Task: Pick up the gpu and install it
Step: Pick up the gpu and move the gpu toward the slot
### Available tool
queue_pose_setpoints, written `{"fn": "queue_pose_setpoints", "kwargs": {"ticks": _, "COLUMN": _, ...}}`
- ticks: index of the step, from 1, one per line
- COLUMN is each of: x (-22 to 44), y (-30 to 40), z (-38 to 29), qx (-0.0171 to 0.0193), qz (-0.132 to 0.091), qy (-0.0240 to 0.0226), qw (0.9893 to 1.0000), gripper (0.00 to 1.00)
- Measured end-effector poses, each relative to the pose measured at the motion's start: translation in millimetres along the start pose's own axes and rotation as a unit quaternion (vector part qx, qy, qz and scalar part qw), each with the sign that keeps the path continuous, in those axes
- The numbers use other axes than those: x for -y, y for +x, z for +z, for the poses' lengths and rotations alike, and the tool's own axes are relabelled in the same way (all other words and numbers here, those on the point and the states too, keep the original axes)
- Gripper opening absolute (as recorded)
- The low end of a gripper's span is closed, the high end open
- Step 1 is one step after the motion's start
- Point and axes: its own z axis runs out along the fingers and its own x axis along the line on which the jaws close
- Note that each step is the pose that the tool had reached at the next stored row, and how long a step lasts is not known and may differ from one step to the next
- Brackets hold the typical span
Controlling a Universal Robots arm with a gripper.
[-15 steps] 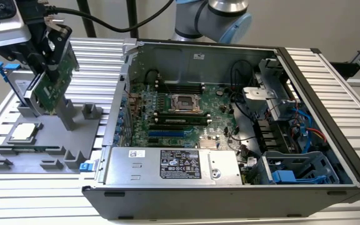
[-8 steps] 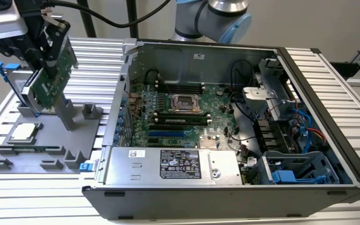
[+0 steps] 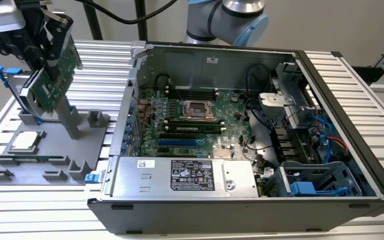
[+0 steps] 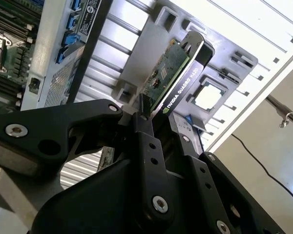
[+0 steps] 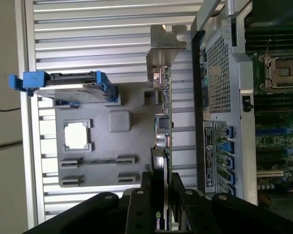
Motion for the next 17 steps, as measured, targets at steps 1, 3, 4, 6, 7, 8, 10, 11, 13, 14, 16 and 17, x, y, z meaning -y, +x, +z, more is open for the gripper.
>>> {"fn": "queue_pose_setpoints", "kwargs": {"ticks": 1, "x": -0.1, "y": 0.0, "z": -1.0, "qx": 0.0000, "qz": 0.000, "qy": 0.0000, "qw": 1.0000, "gripper": 0.00}}
{"fn": "queue_pose_setpoints", "kwargs": {"ticks": 3, "x": -0.2, "y": -0.1, "z": -2.7, "qx": 0.0000, "qz": 0.000, "qy": 0.0000, "qw": 1.0000, "gripper": 0.00}}
{"fn": "queue_pose_setpoints", "kwargs": {"ticks": 4, "x": -0.2, "y": -0.1, "z": -3.5, "qx": 0.0000, "qz": 0.000, "qy": 0.0000, "qw": 1.0000, "gripper": 0.00}}
{"fn": "queue_pose_setpoints", "kwargs": {"ticks": 6, "x": -0.3, "y": -0.1, "z": -5.0, "qx": 0.0000, "qz": 0.000, "qy": 0.0000, "qw": 1.0000, "gripper": 0.00}}
{"fn": "queue_pose_setpoints", "kwargs": {"ticks": 7, "x": -0.3, "y": -0.1, "z": -5.6, "qx": 0.0000, "qz": 0.000, "qy": 0.0000, "qw": 1.0000, "gripper": 0.00}}
{"fn": "queue_pose_setpoints", "kwargs": {"ticks": 8, "x": -0.3, "y": -0.1, "z": -5.9, "qx": 0.0000, "qz": 0.000, "qy": 0.0000, "qw": 1.0000, "gripper": 0.00}}
{"fn": "queue_pose_setpoints", "kwargs": {"ticks": 10, "x": -0.4, "y": -0.1, "z": -6.0, "qx": 0.0000, "qz": 0.000, "qy": 0.0000, "qw": 1.0000, "gripper": 0.00}}
{"fn": "queue_pose_setpoints", "kwargs": {"ticks": 11, "x": -0.4, "y": -0.1, "z": -6.1, "qx": 0.0000, "qz": 0.000, "qy": 0.0000, "qw": 1.0000, "gripper": 0.00}}
{"fn": "queue_pose_setpoints", "kwargs": {"ticks": 13, "x": -0.5, "y": -0.4, "z": -6.2, "qx": -0.0001, "qz": 0.000, "qy": 0.0001, "qw": 1.0000, "gripper": 0.00}}
{"fn": "queue_pose_setpoints", "kwargs": {"ticks": 14, "x": -0.5, "y": -0.7, "z": -6.2, "qx": -0.0001, "qz": 0.000, "qy": 0.0001, "qw": 1.0000, "gripper": 0.00}}
{"fn": "queue_pose_setpoints", "kwargs": {"ticks": 16, "x": -0.7, "y": -1.1, "z": -6.1, "qx": 0.0000, "qz": 0.000, "qy": 0.0001, "qw": 1.0000, "gripper": 0.00}}
{"fn": "queue_pose_setpoints", "kwargs": {"ticks": 17, "x": -0.7, "y": -1.5, "z": -6.1, "qx": 0.0000, "qz": 0.000, "qy": 0.0001, "qw": 1.0000, "gripper": 0.00}}
